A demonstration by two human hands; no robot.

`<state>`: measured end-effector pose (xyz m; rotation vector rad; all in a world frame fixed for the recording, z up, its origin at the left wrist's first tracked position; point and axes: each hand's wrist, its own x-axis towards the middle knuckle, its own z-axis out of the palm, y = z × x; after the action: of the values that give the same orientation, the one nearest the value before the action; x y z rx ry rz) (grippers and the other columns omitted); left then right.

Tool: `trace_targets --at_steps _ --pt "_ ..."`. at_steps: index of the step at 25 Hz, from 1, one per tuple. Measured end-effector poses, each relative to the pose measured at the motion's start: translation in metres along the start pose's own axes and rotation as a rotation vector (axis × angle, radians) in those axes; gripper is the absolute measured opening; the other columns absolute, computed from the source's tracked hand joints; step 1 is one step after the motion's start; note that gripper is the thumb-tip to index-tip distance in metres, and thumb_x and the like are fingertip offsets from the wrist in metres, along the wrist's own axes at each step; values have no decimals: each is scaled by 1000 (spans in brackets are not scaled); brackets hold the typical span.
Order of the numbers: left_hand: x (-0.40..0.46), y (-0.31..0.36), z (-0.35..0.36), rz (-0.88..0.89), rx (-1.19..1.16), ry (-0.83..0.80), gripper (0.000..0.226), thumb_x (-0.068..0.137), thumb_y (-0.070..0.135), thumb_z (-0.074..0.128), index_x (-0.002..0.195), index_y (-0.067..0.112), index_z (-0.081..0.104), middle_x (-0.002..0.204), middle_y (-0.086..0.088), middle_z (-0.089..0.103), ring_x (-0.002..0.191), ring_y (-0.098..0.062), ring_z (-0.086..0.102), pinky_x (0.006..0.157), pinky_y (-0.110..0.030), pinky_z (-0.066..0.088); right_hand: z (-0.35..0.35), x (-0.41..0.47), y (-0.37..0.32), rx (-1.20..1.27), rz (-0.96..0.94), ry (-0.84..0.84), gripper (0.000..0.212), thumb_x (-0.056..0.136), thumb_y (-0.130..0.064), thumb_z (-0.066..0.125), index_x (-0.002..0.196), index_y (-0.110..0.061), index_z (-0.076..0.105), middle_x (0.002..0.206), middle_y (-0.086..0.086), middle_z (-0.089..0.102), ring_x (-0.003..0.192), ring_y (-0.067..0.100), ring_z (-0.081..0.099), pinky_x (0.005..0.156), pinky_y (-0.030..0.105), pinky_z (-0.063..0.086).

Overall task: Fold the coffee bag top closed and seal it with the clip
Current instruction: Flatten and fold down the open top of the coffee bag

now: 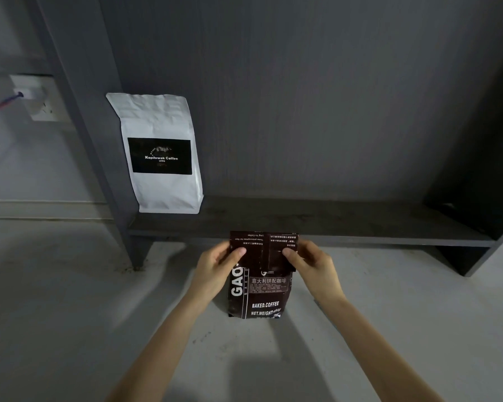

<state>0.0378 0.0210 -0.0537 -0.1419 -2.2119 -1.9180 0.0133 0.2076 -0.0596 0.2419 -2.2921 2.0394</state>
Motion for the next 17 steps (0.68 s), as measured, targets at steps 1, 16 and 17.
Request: trace_targets --at_steps 1,16,17 --pt "0 -2 2 -3 -19 27 14 84 11 57 90 21 64 89 8 67 78 10 62 70 -3 46 0 -2 3 17 5 -17 20 78 -18 65 82 -37 62 89 -10 70 80 3 66 65 12 52" --pt "-4 -28 6 -29 -74 217 24 78 10 65 82 34 68 72 22 72 75 4 66 64 -4 47 5 1 21 15 35 109 16 75 -17 69 75 -31 61 80 -10 69 72 -3 63 58 5 47" --pt "-1 -31 7 -38 -61 269 20 77 11 67 87 28 69 76 18 72 74 5 66 64 -2 46 7 4 21 -19 40 124 15 75 -19 69 72 -30 60 76 -11 68 67 -6 62 55 3 45"
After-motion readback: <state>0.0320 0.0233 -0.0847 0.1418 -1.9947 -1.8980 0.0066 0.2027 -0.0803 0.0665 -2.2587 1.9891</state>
